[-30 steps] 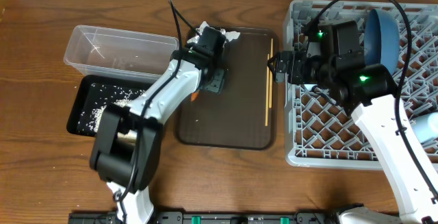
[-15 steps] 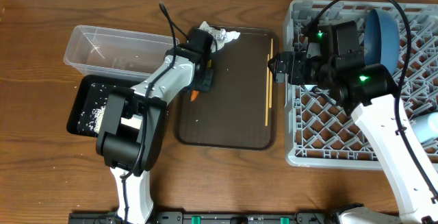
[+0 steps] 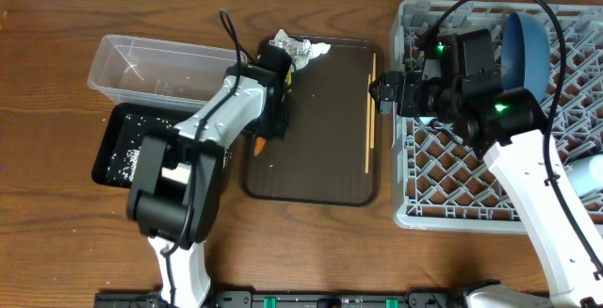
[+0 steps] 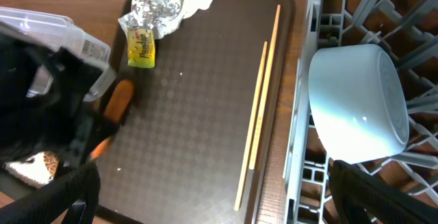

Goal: Sort waste into correct bins and load items into the dishwasher rack
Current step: 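Grasp carrot with left gripper and drop it on black tray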

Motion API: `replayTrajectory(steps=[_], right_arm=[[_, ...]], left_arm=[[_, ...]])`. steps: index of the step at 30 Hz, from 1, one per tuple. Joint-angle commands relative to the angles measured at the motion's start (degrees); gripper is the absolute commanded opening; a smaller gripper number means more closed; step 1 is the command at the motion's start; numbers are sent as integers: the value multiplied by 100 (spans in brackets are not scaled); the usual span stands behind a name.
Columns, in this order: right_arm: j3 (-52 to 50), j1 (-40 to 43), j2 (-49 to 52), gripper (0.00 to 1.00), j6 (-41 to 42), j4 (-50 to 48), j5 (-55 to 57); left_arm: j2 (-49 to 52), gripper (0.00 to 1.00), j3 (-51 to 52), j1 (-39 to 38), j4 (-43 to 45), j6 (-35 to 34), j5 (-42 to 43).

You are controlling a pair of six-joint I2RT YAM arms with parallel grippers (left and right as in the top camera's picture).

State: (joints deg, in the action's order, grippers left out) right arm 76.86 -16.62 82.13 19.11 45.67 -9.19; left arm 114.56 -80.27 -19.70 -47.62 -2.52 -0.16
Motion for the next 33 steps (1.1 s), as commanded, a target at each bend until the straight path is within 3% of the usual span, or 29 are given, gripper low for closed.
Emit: replayTrajectory(steps=[1, 8, 13, 18, 25, 27, 29, 33], right_arm=[[26, 11, 50, 99, 81, -7, 44], [26, 11, 50, 99, 81, -68, 92], [26, 11, 50, 99, 81, -66, 85], [26, 11, 50, 99, 81, -66, 83], [26, 11, 50, 99, 81, -76, 81], [26, 11, 50, 99, 81, -61, 81], [26, 11, 50, 99, 81, -24, 83], [26, 11, 50, 99, 81, -4, 83]], left_arm=[[-739, 6, -131, 13, -407, 4, 11], [-1784, 6, -129, 254, -1622, -313, -70], [-1919, 6, -85, 857, -2264, -1296, -549], [-1919, 6, 376, 1508, -2098, -2059, -544], [-1915, 8, 820, 1843, -1462, -2109, -546], [-1910, 26, 896, 1840, -1353, -2166, -546], [-1910, 38, 918, 1840, -1333, -2181, -544], [-1910, 45, 909, 1840, -1294, -2144, -546]])
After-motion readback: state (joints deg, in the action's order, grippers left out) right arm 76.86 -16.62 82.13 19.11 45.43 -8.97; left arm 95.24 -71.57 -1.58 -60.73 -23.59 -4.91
